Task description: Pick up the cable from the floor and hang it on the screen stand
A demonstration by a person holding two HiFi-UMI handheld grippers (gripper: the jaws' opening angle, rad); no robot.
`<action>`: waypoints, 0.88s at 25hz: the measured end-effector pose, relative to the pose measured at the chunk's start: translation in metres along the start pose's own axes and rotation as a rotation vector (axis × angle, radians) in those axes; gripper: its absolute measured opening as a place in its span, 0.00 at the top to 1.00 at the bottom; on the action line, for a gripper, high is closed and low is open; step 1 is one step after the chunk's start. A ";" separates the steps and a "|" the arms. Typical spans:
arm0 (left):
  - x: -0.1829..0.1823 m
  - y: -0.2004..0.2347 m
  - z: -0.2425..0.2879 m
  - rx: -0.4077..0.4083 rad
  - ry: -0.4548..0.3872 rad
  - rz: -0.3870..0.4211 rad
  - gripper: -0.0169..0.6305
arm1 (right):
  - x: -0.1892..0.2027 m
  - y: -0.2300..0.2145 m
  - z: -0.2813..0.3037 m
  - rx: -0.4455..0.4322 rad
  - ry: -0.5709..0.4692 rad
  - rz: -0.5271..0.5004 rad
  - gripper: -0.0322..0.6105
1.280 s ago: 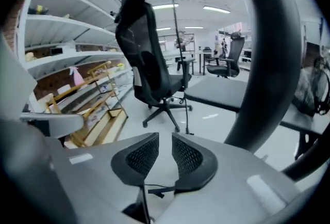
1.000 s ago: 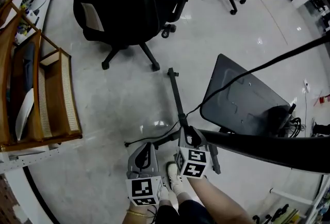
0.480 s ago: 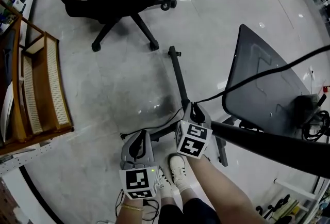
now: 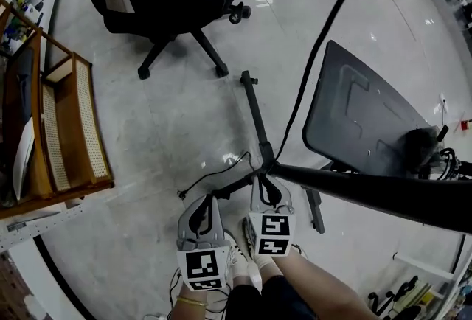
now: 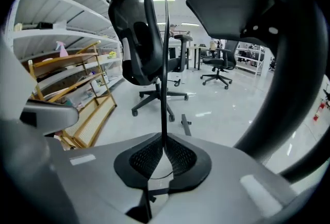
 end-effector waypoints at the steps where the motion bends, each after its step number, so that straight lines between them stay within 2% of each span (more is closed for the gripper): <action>1: -0.002 -0.001 -0.010 -0.004 0.001 -0.003 0.96 | 0.002 0.006 -0.013 -0.015 0.004 0.002 0.92; 7: -0.018 -0.014 -0.076 -0.008 0.026 0.027 0.96 | -0.007 0.036 -0.094 -0.099 0.000 -0.014 0.92; 10: -0.034 -0.017 -0.111 -0.011 0.041 0.004 0.96 | -0.027 0.048 -0.137 -0.144 -0.011 -0.030 0.92; 17: -0.100 -0.036 -0.194 -0.009 0.027 -0.034 0.96 | -0.076 0.063 -0.254 -0.219 -0.029 -0.111 0.93; 22: -0.155 -0.062 -0.224 0.044 -0.005 0.018 0.96 | -0.103 0.058 -0.322 -0.190 -0.037 -0.067 0.93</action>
Point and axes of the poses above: the fingertips, and each gripper's own axes: z forward along the fingers, y to its left, x out of its underside, the point moved 5 cm from there along -z, backward along the fingers, and after that the axes turned 13 degrees about z, right-handed, at the moved point
